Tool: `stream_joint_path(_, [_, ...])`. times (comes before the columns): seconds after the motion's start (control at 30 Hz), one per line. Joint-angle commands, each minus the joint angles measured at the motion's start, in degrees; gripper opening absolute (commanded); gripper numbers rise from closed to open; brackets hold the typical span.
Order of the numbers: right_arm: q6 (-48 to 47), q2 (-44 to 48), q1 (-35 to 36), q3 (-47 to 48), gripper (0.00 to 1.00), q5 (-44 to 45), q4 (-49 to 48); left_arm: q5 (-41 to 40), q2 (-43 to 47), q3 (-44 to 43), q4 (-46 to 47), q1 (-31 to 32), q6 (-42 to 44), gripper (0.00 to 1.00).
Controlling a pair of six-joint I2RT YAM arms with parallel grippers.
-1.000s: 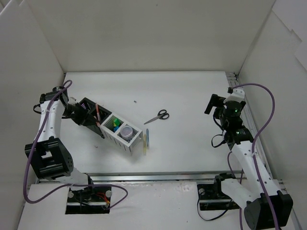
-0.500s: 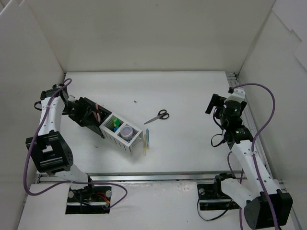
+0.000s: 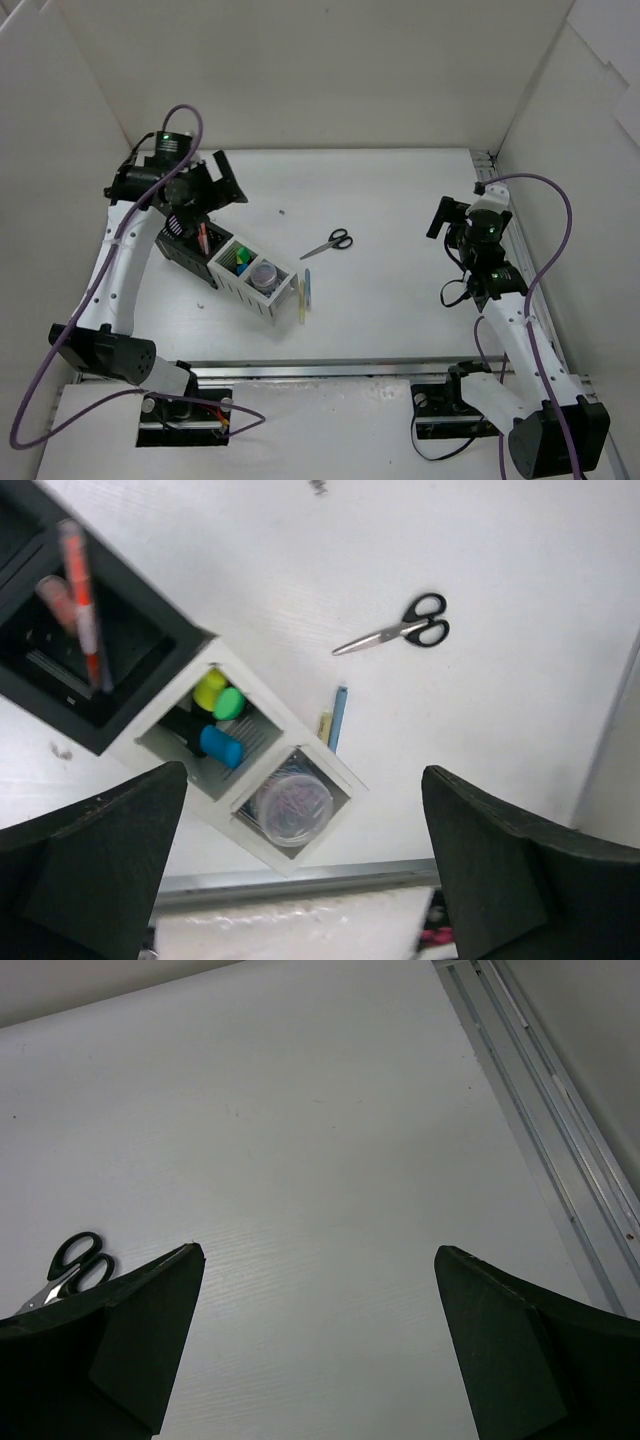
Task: Sort the stationery into containers
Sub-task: Pick up the pen from the center of the board.
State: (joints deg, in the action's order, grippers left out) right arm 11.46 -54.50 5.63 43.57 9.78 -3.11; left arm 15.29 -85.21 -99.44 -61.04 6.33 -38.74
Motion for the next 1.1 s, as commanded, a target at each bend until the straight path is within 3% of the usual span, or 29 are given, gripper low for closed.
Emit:
stream_joint_path(0.0, [-0.5, 1.4, -0.4, 1.2, 0.98, -1.3, -3.0, -18.4, 1.3, -6.5, -1.5, 14.3, 4.7, 1.00])
stream_joint_path(0.1, [0.1, 2.3, -0.3, 0.7, 0.98, -1.9, -2.9, -26.9, -2.8, -10.5, -2.7, 24.4, 5.3, 1.00])
stream_joint_path(0.33, [1.9, 3.8, -0.3, 0.3, 0.98, -2.9, -1.4, -35.4, -14.7, -16.9, -0.7, 37.1, 4.7, 1.00])
stream_joint_path(0.47, [2.1, 4.4, -0.1, -0.2, 0.98, -2.9, -1.3, -36.0, -19.8, -18.2, 1.4, 39.0, 1.8, 1.00])
stream_joint_path(0.63, [2.1, 4.1, -0.3, -0.2, 0.98, -3.2, -1.2, -33.8, -24.5, -12.6, 7.8, 39.6, -1.1, 0.99])
stream_joint_path(0.9, [2.3, 4.5, -0.3, -0.4, 0.98, -2.3, -0.9, -34.7, -33.5, -13.2, 9.5, 39.6, -4.6, 0.99])
stream_joint_path(1.07, [2.3, 4.1, -0.3, -0.4, 0.98, -1.3, -0.9, -34.6, -36.9, -13.5, 9.8, 39.6, -5.8, 0.84])
